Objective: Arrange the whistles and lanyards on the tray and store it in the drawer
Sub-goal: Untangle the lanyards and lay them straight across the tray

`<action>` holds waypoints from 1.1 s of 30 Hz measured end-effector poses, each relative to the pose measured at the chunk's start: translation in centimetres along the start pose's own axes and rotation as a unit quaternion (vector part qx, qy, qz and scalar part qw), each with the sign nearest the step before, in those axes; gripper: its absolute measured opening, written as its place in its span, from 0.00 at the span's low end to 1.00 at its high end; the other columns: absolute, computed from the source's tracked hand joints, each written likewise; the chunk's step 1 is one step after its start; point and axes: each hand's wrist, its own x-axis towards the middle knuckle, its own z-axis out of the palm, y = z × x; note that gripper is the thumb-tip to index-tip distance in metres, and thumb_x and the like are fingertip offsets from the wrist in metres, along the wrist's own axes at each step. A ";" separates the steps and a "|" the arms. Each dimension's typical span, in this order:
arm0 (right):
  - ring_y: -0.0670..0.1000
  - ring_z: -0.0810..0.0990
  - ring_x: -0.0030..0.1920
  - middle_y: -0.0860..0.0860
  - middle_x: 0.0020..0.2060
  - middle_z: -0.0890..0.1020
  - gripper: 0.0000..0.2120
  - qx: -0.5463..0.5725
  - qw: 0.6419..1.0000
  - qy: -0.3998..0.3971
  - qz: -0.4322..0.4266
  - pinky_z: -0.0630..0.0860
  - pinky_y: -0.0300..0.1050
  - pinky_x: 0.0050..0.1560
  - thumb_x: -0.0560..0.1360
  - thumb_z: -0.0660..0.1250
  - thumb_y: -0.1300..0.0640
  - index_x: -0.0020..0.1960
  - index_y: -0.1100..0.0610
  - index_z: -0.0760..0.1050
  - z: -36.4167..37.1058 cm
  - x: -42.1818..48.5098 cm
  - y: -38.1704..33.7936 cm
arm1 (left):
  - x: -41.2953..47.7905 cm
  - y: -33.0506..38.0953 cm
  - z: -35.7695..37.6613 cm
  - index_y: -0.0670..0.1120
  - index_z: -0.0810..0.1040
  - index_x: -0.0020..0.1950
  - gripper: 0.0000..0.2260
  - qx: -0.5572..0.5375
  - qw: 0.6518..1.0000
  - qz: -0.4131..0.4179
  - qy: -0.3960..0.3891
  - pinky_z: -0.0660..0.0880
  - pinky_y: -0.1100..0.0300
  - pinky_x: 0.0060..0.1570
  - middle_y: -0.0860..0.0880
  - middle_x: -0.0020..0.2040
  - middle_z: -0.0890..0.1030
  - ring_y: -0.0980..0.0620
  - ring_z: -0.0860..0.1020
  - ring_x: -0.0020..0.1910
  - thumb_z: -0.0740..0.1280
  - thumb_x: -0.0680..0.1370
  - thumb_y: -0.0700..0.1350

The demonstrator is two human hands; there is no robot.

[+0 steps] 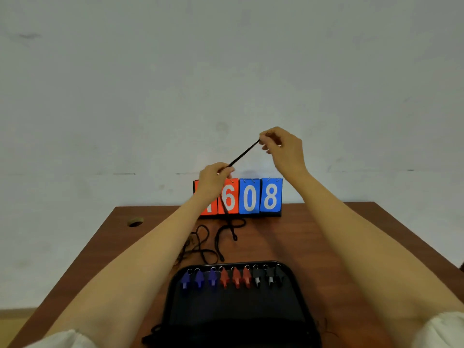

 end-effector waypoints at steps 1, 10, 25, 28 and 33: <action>0.43 0.79 0.37 0.50 0.40 0.82 0.07 0.004 1.000 0.006 0.003 0.76 0.31 0.41 0.78 0.63 0.59 0.50 0.60 0.79 -0.8 -0.1 -0.4 | -0.3 0.1 -0.8 0.42 0.80 0.52 0.10 0.029 0.999 0.008 0.014 0.68 0.71 0.36 0.49 0.40 0.80 0.56 0.75 0.37 0.62 0.79 0.46; 0.55 0.78 0.39 0.56 0.38 0.82 0.13 -0.069 0.993 0.046 0.082 0.75 0.44 0.42 0.76 0.65 0.54 0.42 0.63 0.77 -4.4 -4.4 -0.6 | -5.8 -1.4 -6.3 0.41 0.77 0.61 0.14 0.168 0.985 0.033 0.019 0.69 0.58 0.52 0.41 0.54 0.79 0.44 0.77 0.51 0.56 0.82 0.44; 0.59 0.78 0.50 0.59 0.50 0.81 0.11 -0.217 0.927 -0.062 0.299 0.71 0.47 0.47 0.78 0.60 0.56 0.51 0.62 0.76 -6.8 -20.4 8.9 | -19.2 -10.6 -6.2 0.44 0.80 0.52 0.08 0.200 0.966 -0.129 -0.101 0.70 0.59 0.51 0.47 0.53 0.81 0.49 0.77 0.52 0.62 0.79 0.43; 0.55 0.77 0.43 0.56 0.45 0.82 0.07 -0.239 0.910 -0.089 0.326 0.71 0.44 0.42 0.77 0.62 0.55 0.44 0.57 0.75 -7.0 -23.1 10.2 | -20.8 -12.2 -5.9 0.45 0.79 0.53 0.07 0.224 0.954 -0.167 -0.109 0.74 0.53 0.53 0.46 0.52 0.82 0.46 0.78 0.53 0.63 0.79 0.44; 0.55 0.79 0.42 0.52 0.40 0.80 0.05 -0.266 0.891 -0.110 0.351 0.75 0.47 0.40 0.75 0.64 0.56 0.41 0.55 0.75 -7.2 -26.8 11.2 | -23.0 -13.5 -5.5 0.48 0.75 0.41 0.08 0.255 0.939 -0.201 -0.111 0.76 0.51 0.42 0.48 0.43 0.80 0.47 0.78 0.44 0.68 0.76 0.50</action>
